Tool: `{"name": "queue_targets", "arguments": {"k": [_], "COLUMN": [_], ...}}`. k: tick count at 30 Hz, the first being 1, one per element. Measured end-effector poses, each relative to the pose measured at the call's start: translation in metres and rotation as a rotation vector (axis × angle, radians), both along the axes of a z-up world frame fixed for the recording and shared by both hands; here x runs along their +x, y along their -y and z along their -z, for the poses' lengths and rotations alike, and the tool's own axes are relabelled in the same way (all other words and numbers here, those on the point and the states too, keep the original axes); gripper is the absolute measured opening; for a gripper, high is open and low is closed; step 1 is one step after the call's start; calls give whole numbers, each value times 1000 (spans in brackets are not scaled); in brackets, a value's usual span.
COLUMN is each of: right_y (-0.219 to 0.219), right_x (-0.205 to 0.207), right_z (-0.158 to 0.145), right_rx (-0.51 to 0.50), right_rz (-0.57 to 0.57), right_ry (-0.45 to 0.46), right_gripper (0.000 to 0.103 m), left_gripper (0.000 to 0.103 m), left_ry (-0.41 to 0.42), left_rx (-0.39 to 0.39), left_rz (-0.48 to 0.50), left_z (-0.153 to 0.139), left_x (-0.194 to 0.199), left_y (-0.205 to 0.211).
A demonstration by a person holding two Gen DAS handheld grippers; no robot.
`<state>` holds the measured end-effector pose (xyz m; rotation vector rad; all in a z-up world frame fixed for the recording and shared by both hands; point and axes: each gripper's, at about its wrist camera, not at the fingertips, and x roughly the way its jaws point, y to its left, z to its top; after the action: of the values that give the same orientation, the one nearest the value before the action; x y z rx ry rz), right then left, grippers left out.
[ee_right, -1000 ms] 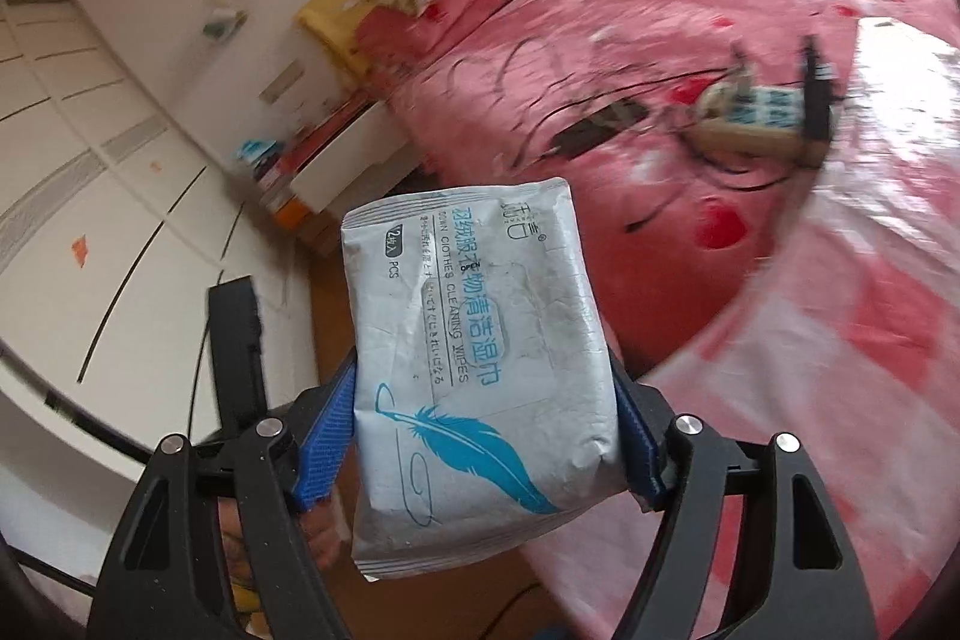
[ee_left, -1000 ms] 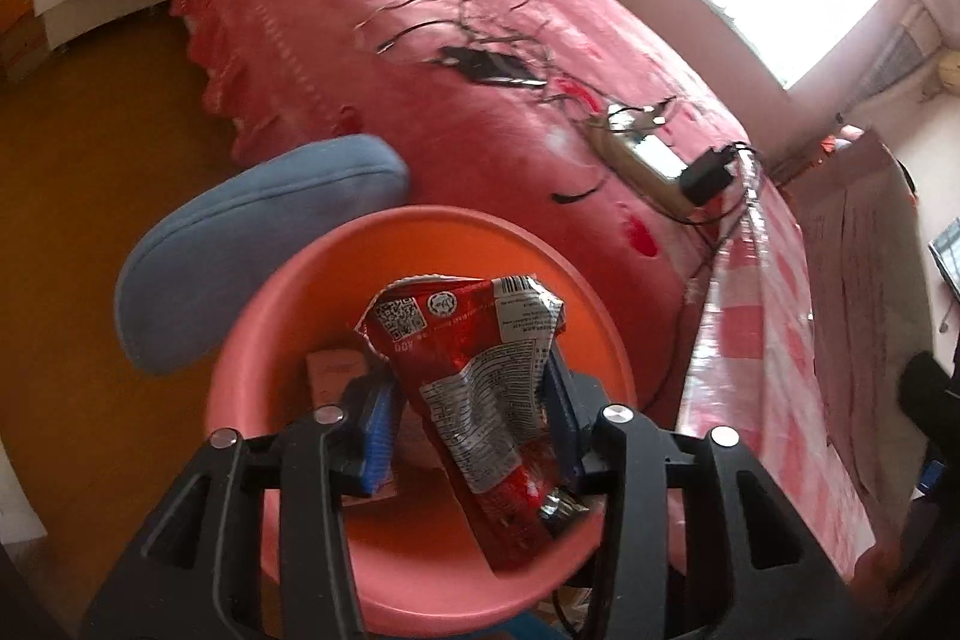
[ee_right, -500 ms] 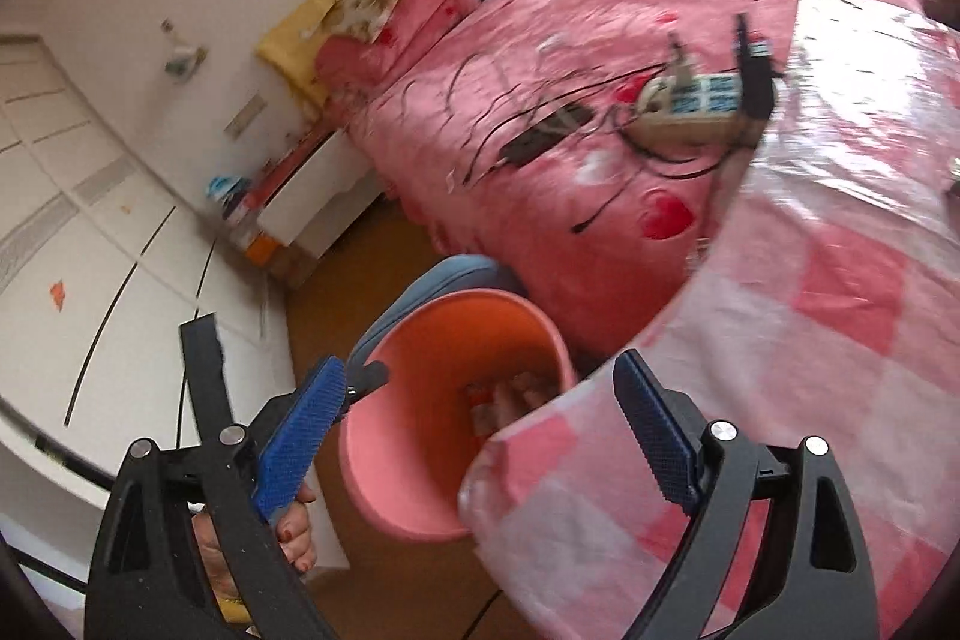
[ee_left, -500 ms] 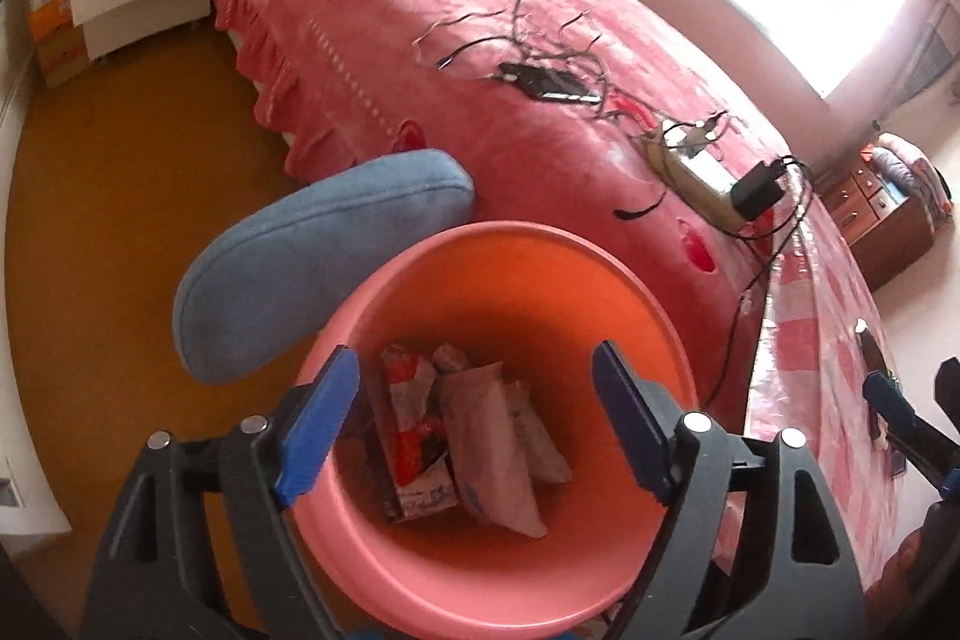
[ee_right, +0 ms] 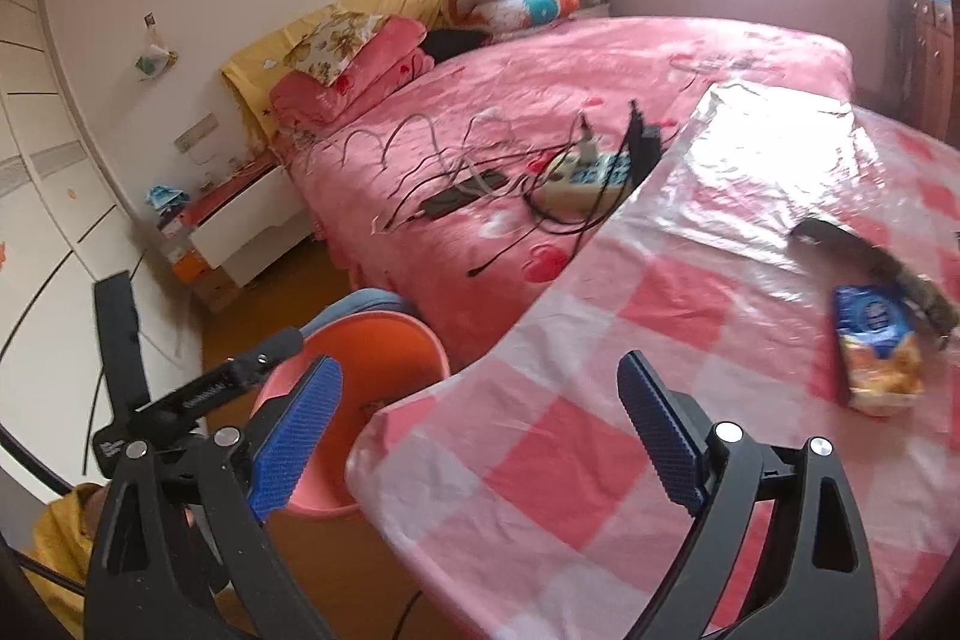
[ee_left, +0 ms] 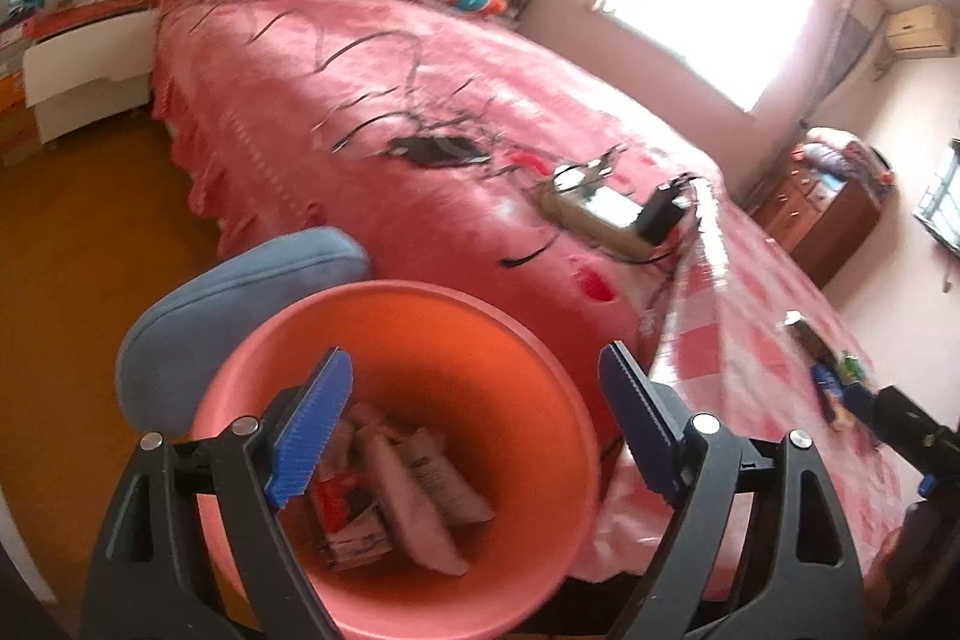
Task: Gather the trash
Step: 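Return both tools from the bucket to the remaining trash on the table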
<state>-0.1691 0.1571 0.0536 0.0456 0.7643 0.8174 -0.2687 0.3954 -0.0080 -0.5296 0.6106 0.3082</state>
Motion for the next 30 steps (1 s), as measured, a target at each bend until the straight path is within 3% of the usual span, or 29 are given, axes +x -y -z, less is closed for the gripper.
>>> {"name": "queue_targets", "arguments": {"k": [5, 8, 16, 30], "right_y": [19, 29, 61, 112], "right_x": [-1, -3, -1, 3], "right_z": [-4, -6, -10, -13], "right_rx": [15, 22, 45, 76], "right_rz": [30, 51, 107, 186], "right_ry": [42, 66, 94, 130], "right_gripper": [92, 94, 95, 95], "left_gripper": [87, 87, 87, 87], "left_ry": [15, -34, -83, -112], "left_rx": [20, 68, 92, 114], "left_rz": [70, 103, 209, 262], "left_z": [-11, -19, -33, -44], "left_x": [9, 17, 32, 45], "left_y": [25, 44, 83, 127]}}
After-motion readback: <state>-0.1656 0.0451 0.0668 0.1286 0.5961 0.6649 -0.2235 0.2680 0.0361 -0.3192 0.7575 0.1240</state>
